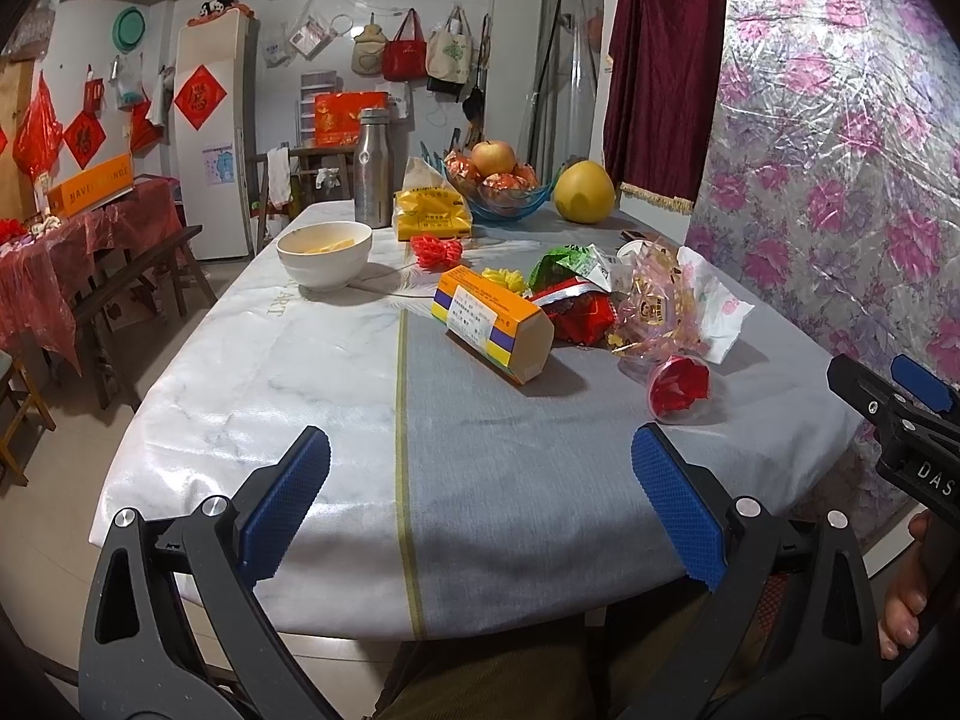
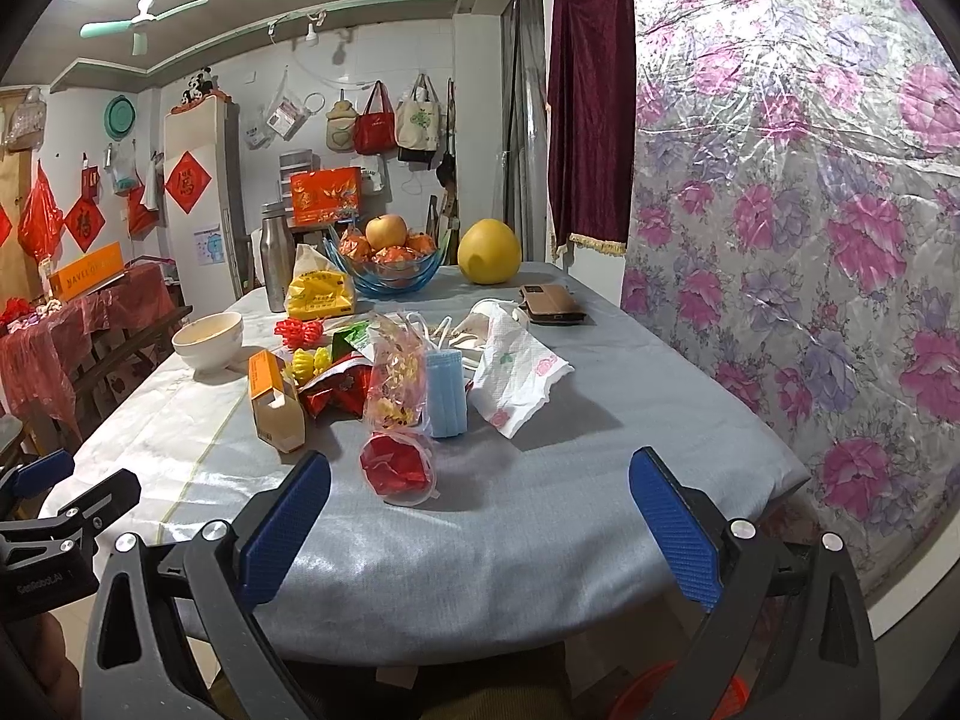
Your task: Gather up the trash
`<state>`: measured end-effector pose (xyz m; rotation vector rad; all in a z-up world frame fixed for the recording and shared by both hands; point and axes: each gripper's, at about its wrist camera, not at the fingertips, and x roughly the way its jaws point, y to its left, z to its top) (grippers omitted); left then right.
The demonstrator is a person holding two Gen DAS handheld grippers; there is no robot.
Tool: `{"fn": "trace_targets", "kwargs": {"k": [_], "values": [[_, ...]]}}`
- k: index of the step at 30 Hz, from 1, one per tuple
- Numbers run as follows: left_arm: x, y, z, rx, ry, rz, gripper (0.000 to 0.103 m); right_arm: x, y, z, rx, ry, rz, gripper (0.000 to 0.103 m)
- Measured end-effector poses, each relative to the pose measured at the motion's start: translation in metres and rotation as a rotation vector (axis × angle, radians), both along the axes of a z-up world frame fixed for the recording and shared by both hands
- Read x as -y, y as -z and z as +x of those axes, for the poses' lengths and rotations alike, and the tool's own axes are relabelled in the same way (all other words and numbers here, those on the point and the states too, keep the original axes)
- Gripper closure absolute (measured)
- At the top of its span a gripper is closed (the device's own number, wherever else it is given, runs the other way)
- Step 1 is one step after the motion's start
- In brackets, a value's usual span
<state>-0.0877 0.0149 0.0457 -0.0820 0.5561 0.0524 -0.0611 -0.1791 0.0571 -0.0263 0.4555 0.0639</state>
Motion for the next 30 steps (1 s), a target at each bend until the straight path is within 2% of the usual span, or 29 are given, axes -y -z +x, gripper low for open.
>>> {"fn": "trace_targets", "kwargs": {"k": [7,10,14,19,26,30], "values": [[-0.003,0.008,0.006,-0.019,-0.003,-0.011,0.006,0.0,0.007,0.006,-0.021,-0.011,0.002,0.006],[-0.007,0.016,0.013,-0.045,-0.012,-0.016,0.006,0.005,0.013,0.014,-0.048,-0.049,0.047,0.006],[-0.012,0.03,0.025,-0.088,-0.028,-0.017,0.006,0.017,0.03,0.033,-0.097,-0.094,0.114,0.006],[-0.018,0.047,0.038,-0.133,-0.056,-0.007,0.006,0.018,0.051,0.052,-0.145,-0.145,0.097,0.006],[-0.027,0.061,0.051,-0.157,-0.077,-0.004,0.006,-0.016,0.072,0.084,-0.214,-0.273,0.098,0.006],[-0.038,0.062,0.058,-0.17,-0.091,-0.027,0.006,-0.043,0.08,0.107,-0.217,-0.296,0.062,0.006]]}}
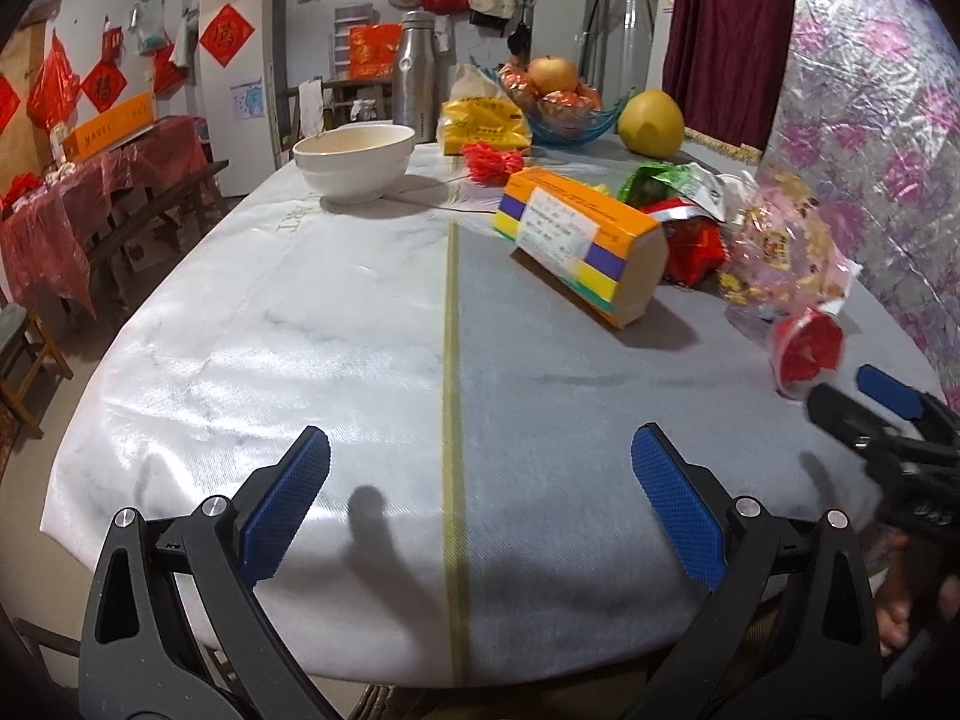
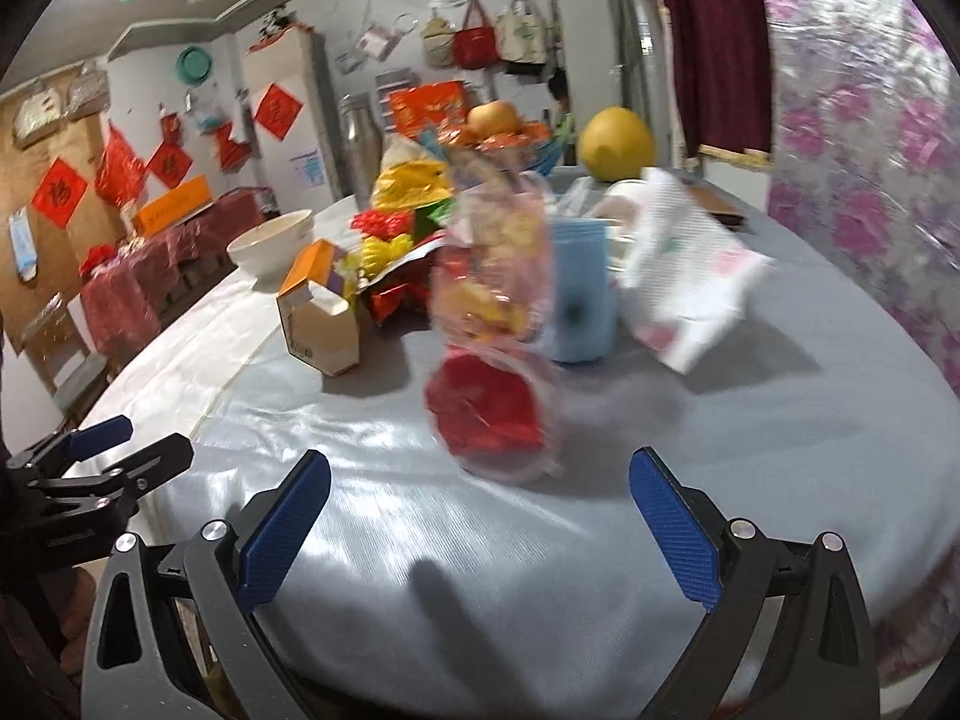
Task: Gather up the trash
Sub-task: 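Grasp the clear bag with red contents with the right gripper while the left grasps the orange box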
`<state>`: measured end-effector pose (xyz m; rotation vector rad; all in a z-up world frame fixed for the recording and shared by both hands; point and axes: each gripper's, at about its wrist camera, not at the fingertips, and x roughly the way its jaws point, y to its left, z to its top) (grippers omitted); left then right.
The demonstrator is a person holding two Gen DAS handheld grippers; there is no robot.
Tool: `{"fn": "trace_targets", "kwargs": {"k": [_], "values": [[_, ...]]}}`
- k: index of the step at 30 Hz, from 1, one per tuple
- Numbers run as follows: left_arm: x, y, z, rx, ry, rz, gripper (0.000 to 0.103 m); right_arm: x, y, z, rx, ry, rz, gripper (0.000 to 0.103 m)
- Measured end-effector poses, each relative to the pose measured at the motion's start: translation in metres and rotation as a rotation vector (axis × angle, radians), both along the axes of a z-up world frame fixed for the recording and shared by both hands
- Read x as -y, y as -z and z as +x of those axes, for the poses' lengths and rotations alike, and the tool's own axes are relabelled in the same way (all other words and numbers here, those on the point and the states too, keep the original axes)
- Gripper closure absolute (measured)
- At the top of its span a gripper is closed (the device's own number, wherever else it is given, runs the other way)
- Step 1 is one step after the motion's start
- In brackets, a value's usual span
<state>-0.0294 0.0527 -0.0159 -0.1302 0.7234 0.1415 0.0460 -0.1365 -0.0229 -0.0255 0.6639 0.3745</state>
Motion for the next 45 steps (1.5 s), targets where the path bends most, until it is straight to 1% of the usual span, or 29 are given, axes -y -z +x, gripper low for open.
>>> {"fn": "trace_targets", "kwargs": {"k": [1,3,4,5,6,9,12,15,17,19,21,23,25,26,31,32,33,34,35,36,37,39,40,41,43,44,45], "values": [[-0.003,-0.001,0.003,-0.004,-0.003,-0.008,0.006,-0.003,0.002,0.005,0.002,0.007,-0.007,0.007],[-0.006,-0.004,0.009,-0.008,-0.004,-0.024,0.006,-0.005,0.004,0.015,-0.002,0.013,-0.002,0.016],[-0.007,-0.006,0.012,-0.007,-0.001,-0.035,0.006,-0.004,0.004,0.02,-0.011,0.004,0.014,0.03],[-0.007,-0.008,0.015,-0.005,0.005,-0.044,0.006,-0.001,0.005,0.022,-0.019,-0.006,0.027,0.046],[-0.006,-0.01,0.018,-0.002,0.014,-0.053,0.006,0.001,0.005,0.022,-0.019,-0.011,0.044,0.047],[0.002,-0.021,0.035,0.019,0.058,-0.089,0.006,0.012,-0.001,0.013,0.009,-0.001,0.043,0.047],[0.014,-0.027,0.055,0.037,0.096,-0.099,0.006,0.023,-0.005,0.001,0.007,-0.018,0.047,0.047],[0.029,-0.031,0.082,0.043,0.119,-0.058,0.006,0.036,-0.004,-0.005,0.003,-0.01,0.059,0.047],[0.033,-0.029,0.098,0.036,0.11,-0.036,0.006,0.044,-0.003,-0.008,-0.006,-0.004,0.074,0.047],[0.031,-0.024,0.115,0.007,0.094,-0.027,0.006,0.05,-0.002,-0.009,-0.016,-0.005,0.09,0.047],[0.024,-0.014,0.13,-0.057,0.074,-0.019,0.006,0.051,-0.002,-0.008,-0.017,-0.008,0.095,0.047],[0.017,-0.006,0.136,-0.105,0.064,-0.024,0.006,0.05,-0.001,-0.006,-0.021,-0.016,0.098,0.047],[0.008,0.003,0.14,-0.152,0.039,-0.052,0.006,0.05,0.001,-0.005,-0.028,-0.023,0.103,0.047],[0.003,0.007,0.142,-0.181,0.04,-0.079,0.007,0.05,0.003,-0.004,-0.033,-0.023,0.105,0.047],[0.012,0.011,0.147,-0.226,0.084,0.012,0.007,0.052,0.0,-0.006,-0.025,-0.021,0.118,0.047],[0.013,0.01,0.147,-0.224,0.095,0.008,0.007,0.052,-0.001,-0.007,-0.02,-0.02,0.119,0.047],[0.009,0.009,0.145,-0.209,0.094,-0.022,0.007,0.053,-0.002,-0.009,-0.014,-0.02,0.121,0.047],[0.002,0.005,0.14,-0.174,0.083,-0.074,0.01,0.054,-0.004,-0.011,-0.008,-0.02,0.121,0.047],[-0.001,0.003,0.137,-0.15,0.073,-0.096,0.014,0.054,-0.005,-0.012,-0.004,-0.02,0.121,0.047],[-0.004,0.0,0.136,-0.135,0.069,-0.106,0.024,0.054,-0.006,-0.015,0.0,-0.019,0.12,0.047],[-0.003,-0.005,0.136,-0.117,0.073,-0.093,0.033,0.055,-0.006,-0.016,0.001,-0.019,0.119,0.047],[0.0,-0.009,0.14,-0.113,0.079,-0.064,0.035,0.056,-0.006,-0.017,0.0,-0.015,0.121,0.047],[0.002,-0.009,0.144,-0.115,0.082,-0.048,0.04,0.056,-0.006,-0.017,-0.002,-0.014,0.124,0.047],[0.003,-0.009,0.147,-0.117,0.082,-0.044,0.042,0.058,-0.006,-0.017,-0.005,-0.012,0.129,0.047],[0.001,-0.01,0.146,-0.112,0.074,-0.063,0.045,0.059,-0.007,-0.019,-0.002,-0.01,0.133,0.047],[-0.002,-0.011,0.143,-0.1,0.075,-0.082,0.051,0.061,-0.009,-0.023,0.006,-0.005,0.134,0.047],[-0.003,-0.014,0.138,-0.084,0.078,-0.095,0.053,0.064,-0.011,-0.025,0.014,-0.002,0.137,0.047]]}}
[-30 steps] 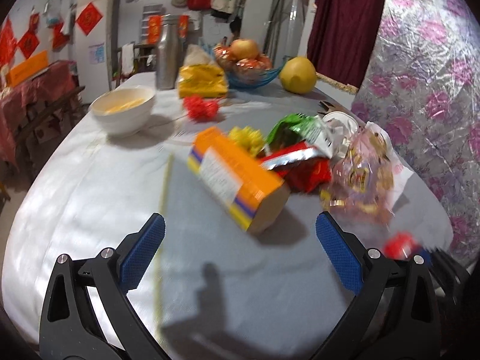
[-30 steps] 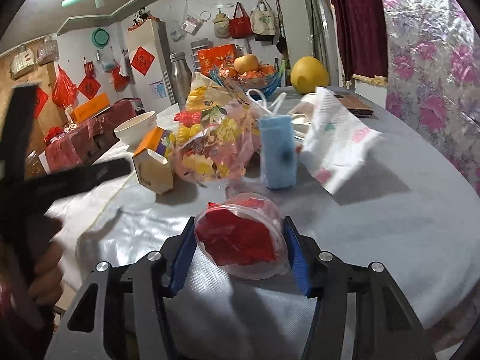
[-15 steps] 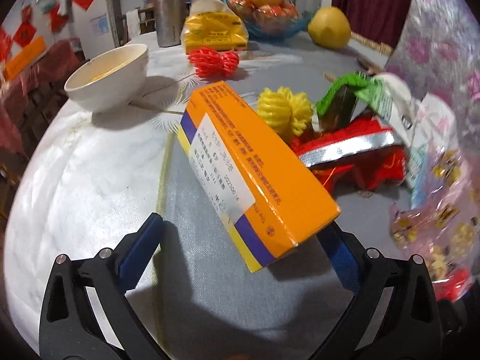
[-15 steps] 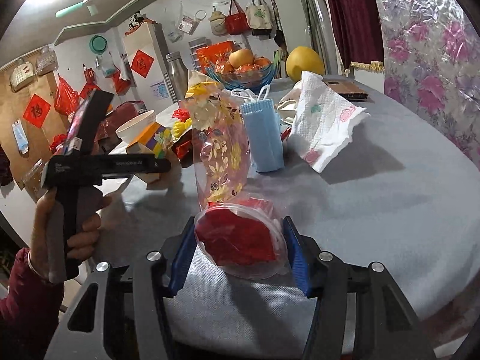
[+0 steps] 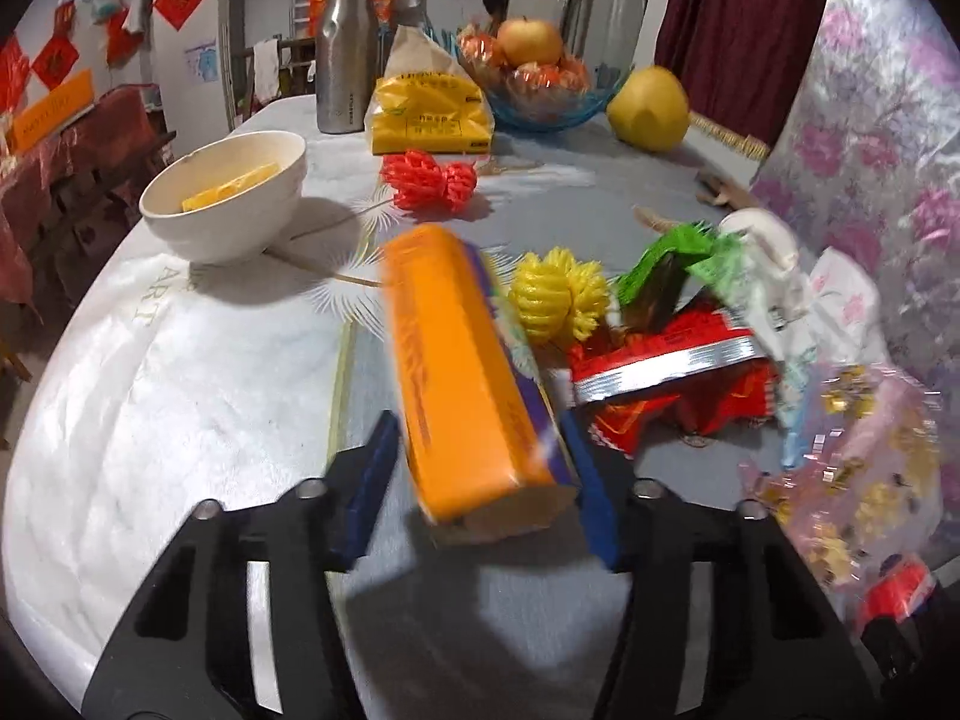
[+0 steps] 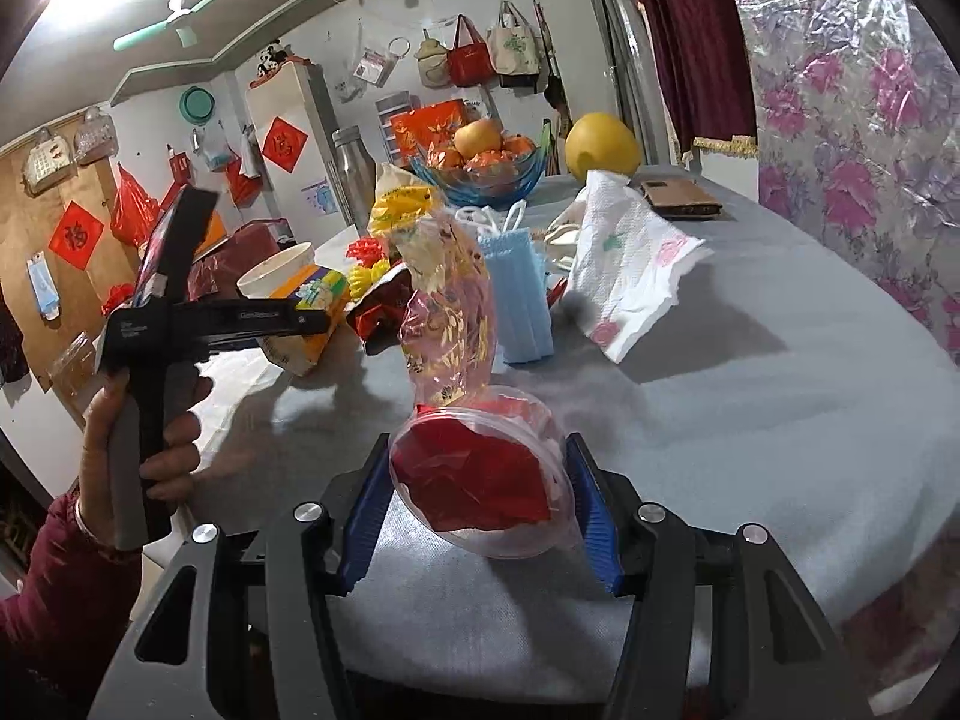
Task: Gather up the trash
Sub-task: 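Grasp the clear bag with red contents with the right gripper while the left grasps the orange box, then carry both items to the red wastebasket and open both grippers to drop them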
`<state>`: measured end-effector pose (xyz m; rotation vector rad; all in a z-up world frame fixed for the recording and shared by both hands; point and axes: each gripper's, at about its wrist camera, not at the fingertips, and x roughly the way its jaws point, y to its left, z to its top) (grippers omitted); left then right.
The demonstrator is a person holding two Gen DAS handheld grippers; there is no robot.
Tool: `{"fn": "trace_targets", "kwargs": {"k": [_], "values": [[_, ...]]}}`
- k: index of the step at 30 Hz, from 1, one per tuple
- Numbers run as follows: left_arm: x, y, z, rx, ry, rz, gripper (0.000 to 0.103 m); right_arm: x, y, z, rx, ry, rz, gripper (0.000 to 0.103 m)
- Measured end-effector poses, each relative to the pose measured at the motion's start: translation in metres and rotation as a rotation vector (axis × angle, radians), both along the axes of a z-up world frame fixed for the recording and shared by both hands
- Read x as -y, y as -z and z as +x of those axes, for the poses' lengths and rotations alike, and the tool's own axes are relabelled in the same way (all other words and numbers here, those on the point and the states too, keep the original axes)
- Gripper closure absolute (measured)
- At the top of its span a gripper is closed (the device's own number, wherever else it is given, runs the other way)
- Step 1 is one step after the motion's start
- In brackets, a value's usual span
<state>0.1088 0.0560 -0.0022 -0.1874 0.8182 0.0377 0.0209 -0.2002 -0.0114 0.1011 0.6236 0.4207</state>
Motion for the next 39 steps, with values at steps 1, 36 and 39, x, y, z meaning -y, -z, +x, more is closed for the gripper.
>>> {"fn": "trace_targets", "kwargs": {"k": [1,36,39], "values": [[-0.001,-0.005,-0.008,0.021,0.002,-0.005,0.053,0.004,-0.003,-0.004,0.009,0.005,0.006,0.047],[0.142,-0.1,-0.141,0.312,0.434,-0.025,0.055,0.141,-0.035,-0.099,0.122,0.242,0.069,0.047],[0.182,-0.087,-0.145,0.267,0.542,-0.034,0.055,0.168,-0.025,-0.11,0.093,0.304,0.034,0.047]]}}
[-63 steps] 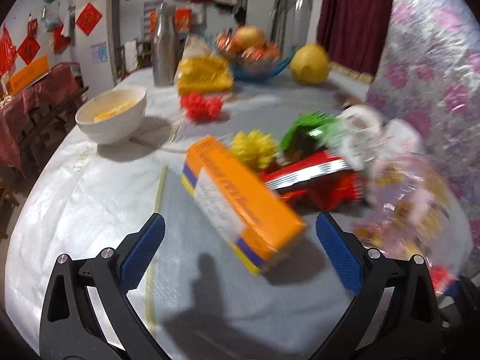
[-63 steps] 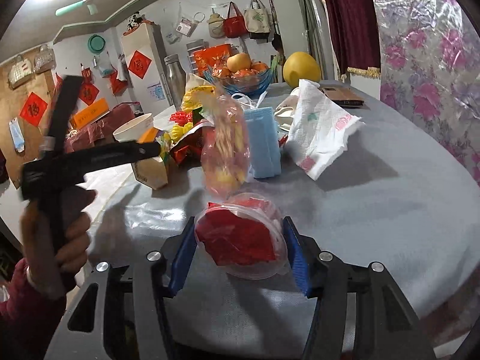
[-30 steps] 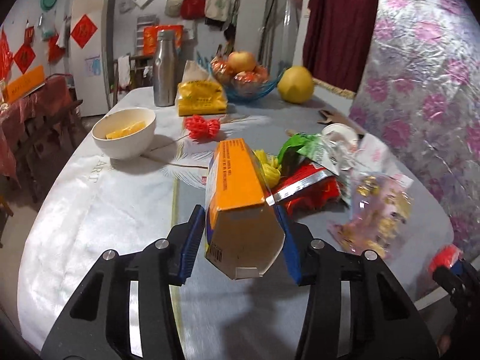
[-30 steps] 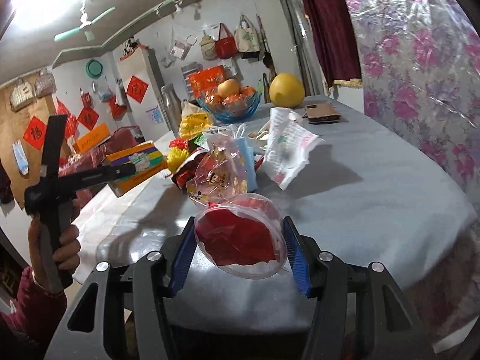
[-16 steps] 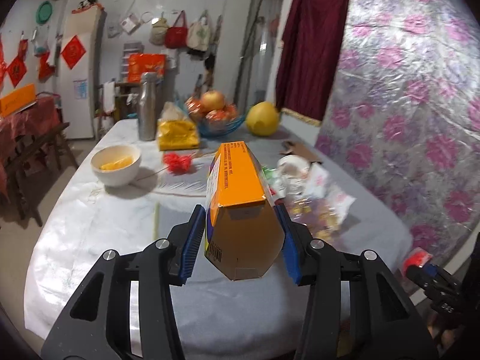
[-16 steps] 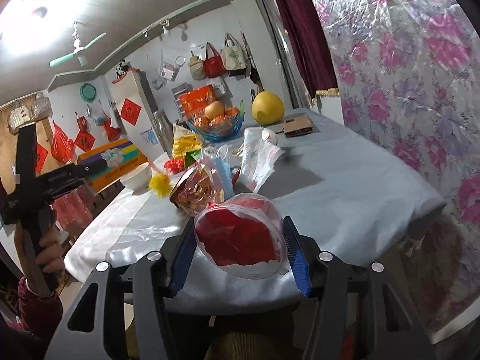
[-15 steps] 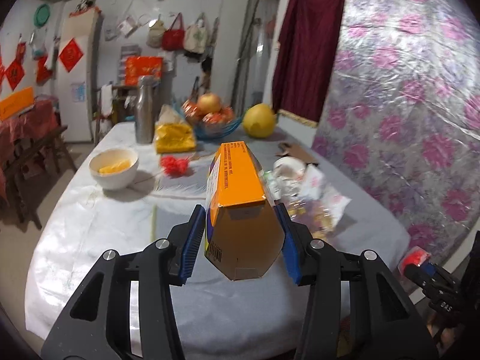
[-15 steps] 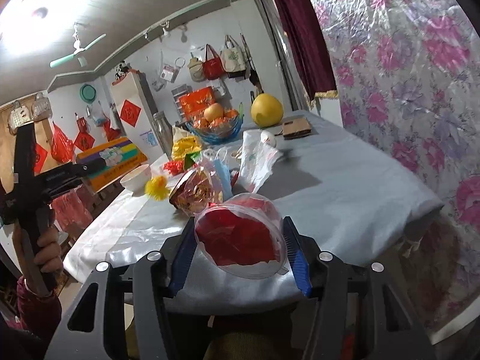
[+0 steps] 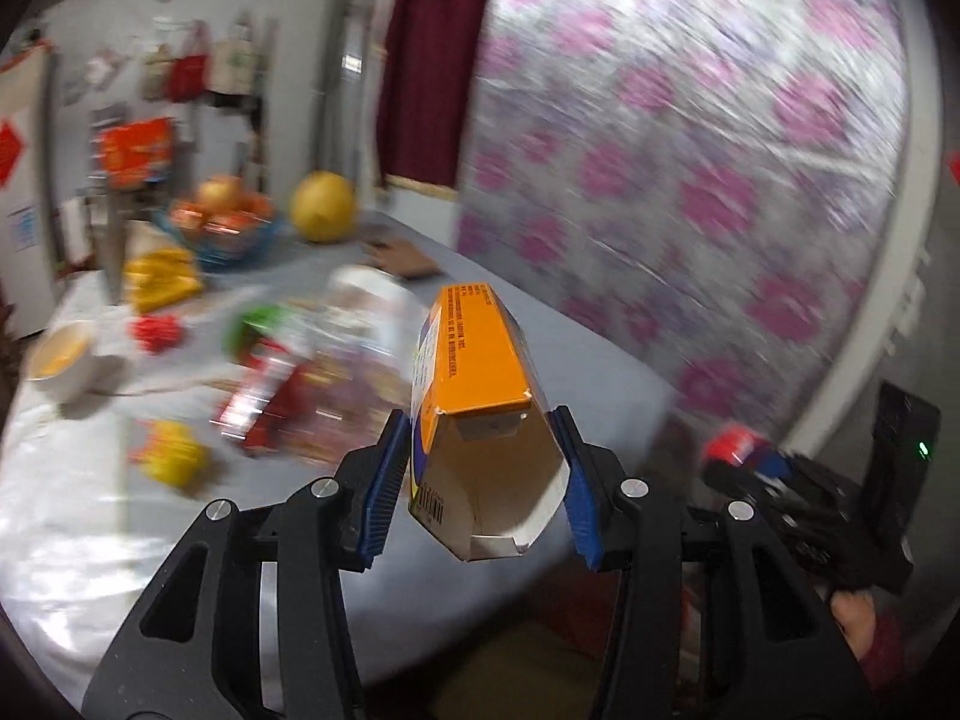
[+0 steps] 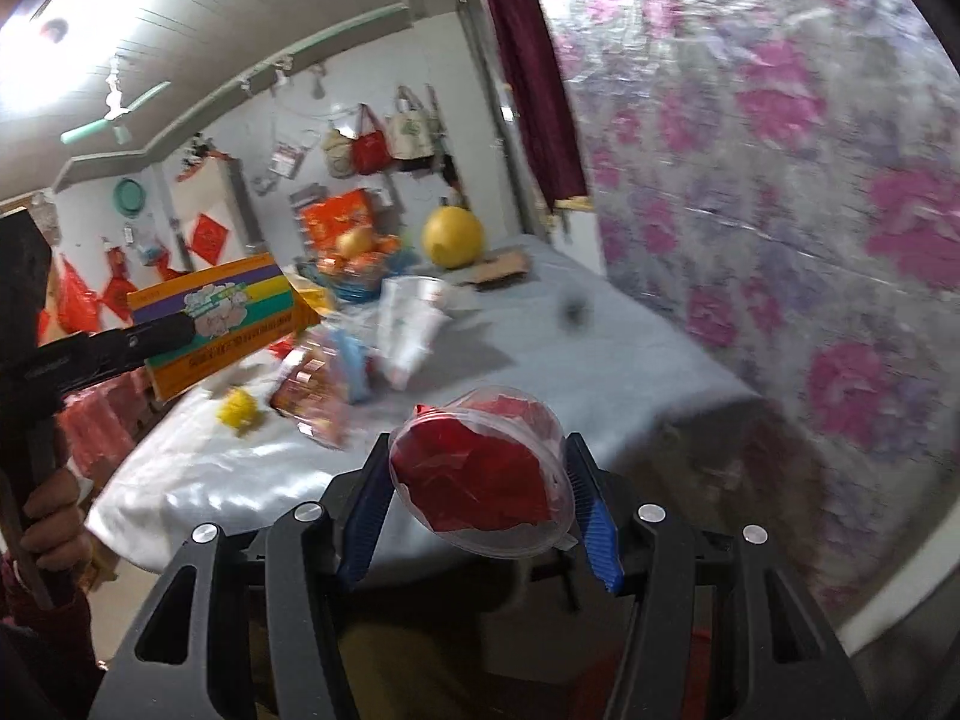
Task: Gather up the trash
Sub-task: 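Carry both items to the red wastebasket and open both grippers to drop them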
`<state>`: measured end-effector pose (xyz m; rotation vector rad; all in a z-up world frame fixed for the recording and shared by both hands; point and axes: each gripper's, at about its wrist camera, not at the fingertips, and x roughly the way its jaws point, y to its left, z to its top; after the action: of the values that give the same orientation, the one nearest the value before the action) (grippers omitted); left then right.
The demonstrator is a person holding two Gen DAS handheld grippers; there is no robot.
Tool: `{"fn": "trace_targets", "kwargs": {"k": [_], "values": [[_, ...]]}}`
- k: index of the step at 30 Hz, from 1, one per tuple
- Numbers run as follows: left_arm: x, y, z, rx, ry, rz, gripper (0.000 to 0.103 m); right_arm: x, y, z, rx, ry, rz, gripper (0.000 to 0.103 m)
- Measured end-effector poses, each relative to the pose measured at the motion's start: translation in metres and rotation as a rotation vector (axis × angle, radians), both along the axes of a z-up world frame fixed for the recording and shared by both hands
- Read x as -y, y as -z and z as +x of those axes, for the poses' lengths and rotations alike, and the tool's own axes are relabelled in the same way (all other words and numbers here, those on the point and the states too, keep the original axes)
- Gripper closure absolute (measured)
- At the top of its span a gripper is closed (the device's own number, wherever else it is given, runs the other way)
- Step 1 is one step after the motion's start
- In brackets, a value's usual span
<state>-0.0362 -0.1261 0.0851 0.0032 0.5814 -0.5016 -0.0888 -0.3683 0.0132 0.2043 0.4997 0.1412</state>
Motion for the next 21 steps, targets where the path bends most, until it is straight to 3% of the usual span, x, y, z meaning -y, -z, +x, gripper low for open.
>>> {"fn": "trace_targets", "kwargs": {"k": [5,11,14,17,19,21], "values": [[0.07,0.035,-0.01,-0.111,0.186,0.025,0.055,0.047,0.031,-0.012,-0.088,0.097,-0.02,0.047],[0.152,0.099,-0.02,-0.242,0.371,0.143,0.053,0.099,0.067,-0.028,-0.153,0.203,0.025,0.047],[0.19,0.143,-0.025,-0.325,0.45,0.209,0.04,0.116,0.081,-0.031,-0.169,0.227,0.058,0.047],[0.205,0.175,-0.028,-0.355,0.455,0.297,0.031,0.122,0.092,-0.032,-0.187,0.231,0.076,0.047],[0.204,0.187,-0.028,-0.352,0.416,0.34,0.019,0.124,0.1,-0.031,-0.201,0.226,0.089,0.047],[0.197,0.191,-0.026,-0.35,0.375,0.356,0.014,0.123,0.108,-0.029,-0.22,0.214,0.103,0.047]]}}
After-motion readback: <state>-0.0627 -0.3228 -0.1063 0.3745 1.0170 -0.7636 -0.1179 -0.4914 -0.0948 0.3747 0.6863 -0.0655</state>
